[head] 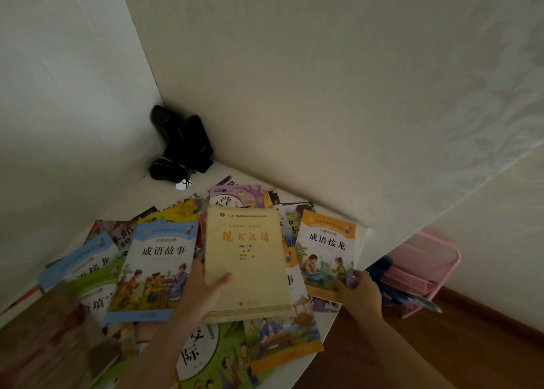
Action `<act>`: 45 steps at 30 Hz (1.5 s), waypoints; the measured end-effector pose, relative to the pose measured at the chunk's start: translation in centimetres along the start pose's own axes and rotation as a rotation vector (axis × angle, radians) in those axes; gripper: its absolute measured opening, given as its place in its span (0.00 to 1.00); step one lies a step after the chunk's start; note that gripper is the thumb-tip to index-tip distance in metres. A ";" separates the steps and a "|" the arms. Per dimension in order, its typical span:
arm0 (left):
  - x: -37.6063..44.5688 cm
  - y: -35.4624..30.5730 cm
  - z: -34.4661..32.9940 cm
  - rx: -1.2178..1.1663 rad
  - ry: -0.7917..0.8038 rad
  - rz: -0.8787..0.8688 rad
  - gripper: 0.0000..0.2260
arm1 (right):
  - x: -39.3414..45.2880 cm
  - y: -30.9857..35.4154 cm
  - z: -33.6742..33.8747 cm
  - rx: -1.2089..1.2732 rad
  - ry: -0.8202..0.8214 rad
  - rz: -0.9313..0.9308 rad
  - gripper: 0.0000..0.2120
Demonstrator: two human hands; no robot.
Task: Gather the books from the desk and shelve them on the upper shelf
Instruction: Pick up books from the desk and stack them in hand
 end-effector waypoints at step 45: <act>-6.6 2.1 5.3 -0.158 0.032 -0.009 0.19 | -8.2 5.6 -6.1 -0.049 0.280 -0.048 0.22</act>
Point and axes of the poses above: each hand's wrist, its own x-axis towards the middle knuckle, its own z-axis out of the back of the hand, y = z × x, the point moved 6 cm from there along x, towards the middle knuckle, and after that the axes turned 15 degrees about -z, right-handed, at the moved point
